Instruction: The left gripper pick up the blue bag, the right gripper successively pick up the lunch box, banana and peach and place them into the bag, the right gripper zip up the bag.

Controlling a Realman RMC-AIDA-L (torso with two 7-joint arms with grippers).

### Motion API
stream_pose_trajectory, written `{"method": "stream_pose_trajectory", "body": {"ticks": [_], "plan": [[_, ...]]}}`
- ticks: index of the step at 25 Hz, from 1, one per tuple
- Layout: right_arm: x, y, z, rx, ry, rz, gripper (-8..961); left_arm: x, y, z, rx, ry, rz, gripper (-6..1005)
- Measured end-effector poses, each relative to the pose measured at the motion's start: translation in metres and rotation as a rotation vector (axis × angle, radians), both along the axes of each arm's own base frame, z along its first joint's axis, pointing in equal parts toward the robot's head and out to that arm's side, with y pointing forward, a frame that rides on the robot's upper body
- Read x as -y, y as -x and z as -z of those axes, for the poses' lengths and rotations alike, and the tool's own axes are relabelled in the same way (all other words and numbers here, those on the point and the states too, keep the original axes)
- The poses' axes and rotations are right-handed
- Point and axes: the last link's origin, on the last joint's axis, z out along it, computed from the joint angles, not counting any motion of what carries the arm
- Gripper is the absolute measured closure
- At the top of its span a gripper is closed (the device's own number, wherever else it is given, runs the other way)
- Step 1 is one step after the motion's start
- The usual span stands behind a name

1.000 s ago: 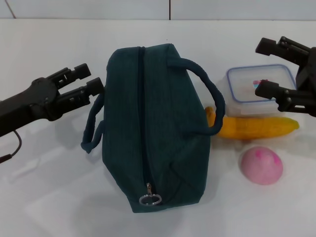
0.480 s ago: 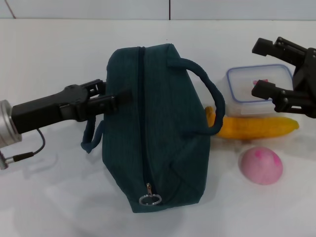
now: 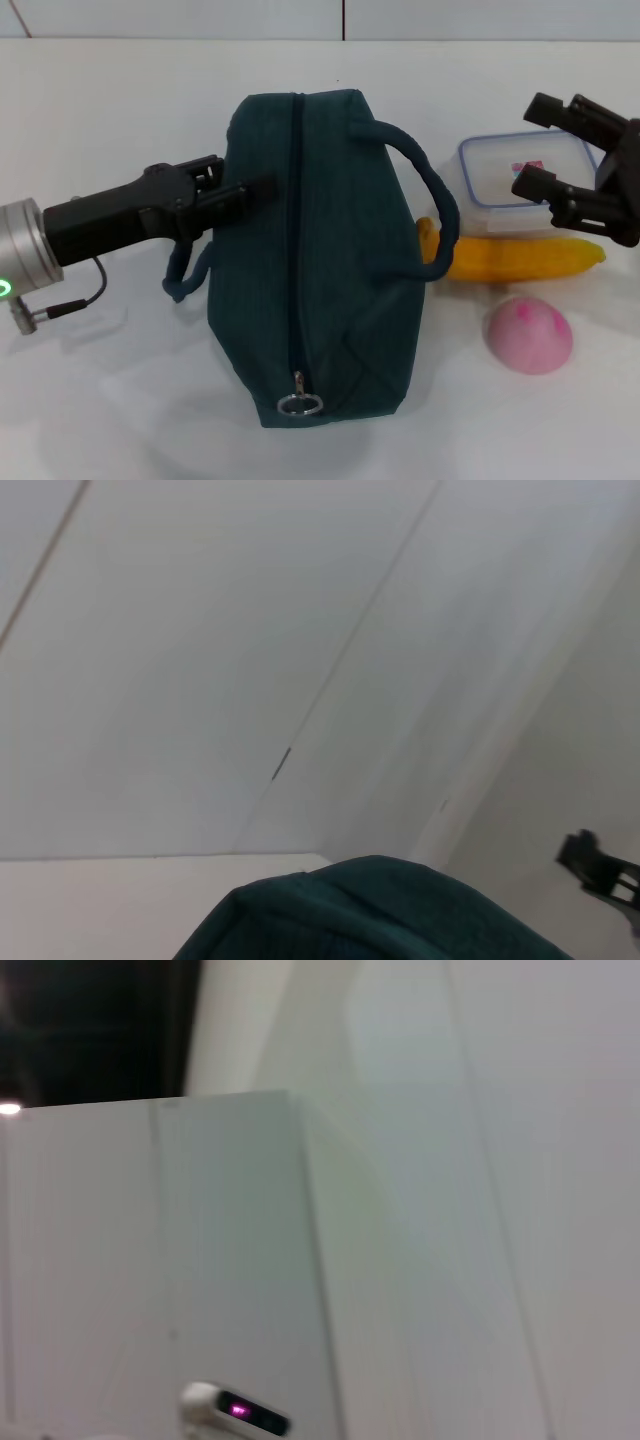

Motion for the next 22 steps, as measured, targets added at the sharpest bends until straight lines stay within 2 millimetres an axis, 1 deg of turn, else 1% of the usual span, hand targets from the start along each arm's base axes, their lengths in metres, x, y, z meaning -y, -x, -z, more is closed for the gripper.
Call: {"method": "stream_pose_trajectory", "body": {"ticks": [4,10,13,14,16,18,22], "plan": [[0.005,-0.011,0.005,-0.024,-0.038,0.088,75,-0.001,-0.003,0.003,0.003,-0.003,0.013,404],[0.012,-0.022,0.012,-0.11,-0.105,0.221,76,-0.006,-0.008,0.0,0.02,-0.045,0.036,529],[0.016,-0.027,0.021,-0.179,-0.151,0.32,76,-0.008,-0.009,0.001,0.003,-0.097,0.07,743],[0.018,-0.029,0.024,-0.205,-0.17,0.359,76,-0.009,-0.01,0.001,-0.001,-0.104,0.079,782],[0.022,-0.038,0.024,-0.262,-0.216,0.451,77,-0.012,-0.014,0.003,-0.01,-0.113,0.103,861],[0.023,-0.048,0.02,-0.314,-0.201,0.537,77,-0.017,-0.018,0.006,-0.018,-0.115,0.12,940],[0.012,-0.068,0.02,-0.409,-0.103,0.758,78,-0.022,-0.019,0.01,-0.034,-0.122,0.12,952]]}}
